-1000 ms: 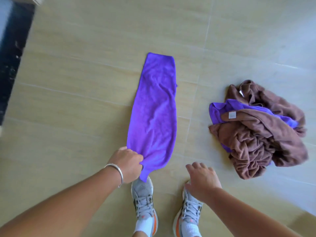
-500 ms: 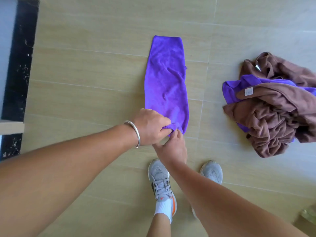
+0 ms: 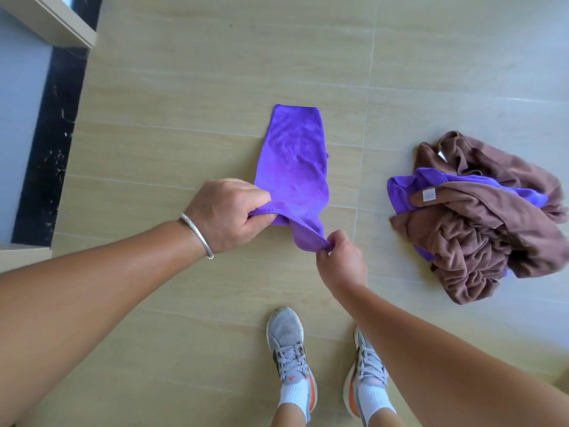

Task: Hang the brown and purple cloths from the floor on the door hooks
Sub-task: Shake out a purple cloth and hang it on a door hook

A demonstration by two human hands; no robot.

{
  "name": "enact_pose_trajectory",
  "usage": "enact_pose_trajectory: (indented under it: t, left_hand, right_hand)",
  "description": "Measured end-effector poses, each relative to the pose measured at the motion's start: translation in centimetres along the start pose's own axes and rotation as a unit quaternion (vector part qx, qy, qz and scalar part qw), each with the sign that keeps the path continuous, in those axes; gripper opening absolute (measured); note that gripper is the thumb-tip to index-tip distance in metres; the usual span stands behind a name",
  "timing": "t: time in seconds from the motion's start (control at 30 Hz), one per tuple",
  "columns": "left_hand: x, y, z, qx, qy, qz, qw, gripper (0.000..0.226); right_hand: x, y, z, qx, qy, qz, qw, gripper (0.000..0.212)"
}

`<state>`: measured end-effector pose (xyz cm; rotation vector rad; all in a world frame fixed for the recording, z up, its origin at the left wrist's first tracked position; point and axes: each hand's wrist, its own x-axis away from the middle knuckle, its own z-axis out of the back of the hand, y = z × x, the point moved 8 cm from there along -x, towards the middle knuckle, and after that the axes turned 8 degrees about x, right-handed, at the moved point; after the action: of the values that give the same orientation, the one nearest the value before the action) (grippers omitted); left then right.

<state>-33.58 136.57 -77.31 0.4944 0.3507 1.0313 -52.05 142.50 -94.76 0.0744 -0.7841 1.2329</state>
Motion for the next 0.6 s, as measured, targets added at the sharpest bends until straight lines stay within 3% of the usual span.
enact_pose_trajectory:
  t: [0.13,0.2,0.23,0.3,0.37,0.5,0.6]
  left_hand:
    - [2.1,-3.0,3.0,-0.035,0.014,0.038,0.999,0.040]
    - [4.0,-5.4,2.7,-0.081,-0.024,0.087,0.993,0.041]
    - [5.1,-6.8,1.7,-0.111,-0.080,0.135,0.981,0.042]
    - [8.4,-9.8,-0.9,-0.145,-0.232,0.258,0.927,0.035]
    - [10.6,-10.7,-2.5,-0.132,-0.306,0.328,0.884,0.026]
    - [8.5,-11.1,-0.4,-0.092,-0.254,0.359,0.893,0.026]
    - [3.8,-12.1,5.3,-0.093,-0.205,0.368,0.902,0.030]
  right_hand:
    - [0.4,-0.8,1.4,0.120,0.011,0.066,0.991,0.014]
    - [0.7,-1.2,1.8,0.221,0.000,0.113,0.969,0.022]
    - [0.7,-1.3,1.9,0.269,-0.012,0.126,0.955,0.023]
    - [0.5,-1.1,2.5,0.330,-0.035,0.131,0.934,0.026]
    - [-0.2,-1.2,4.0,0.347,-0.050,0.125,0.928,0.031]
    - [-2.8,-4.5,10.0,0.311,-0.025,0.140,0.940,0.036]
    - [-5.8,-9.8,16.9,0.245,0.037,0.147,0.958,0.035]
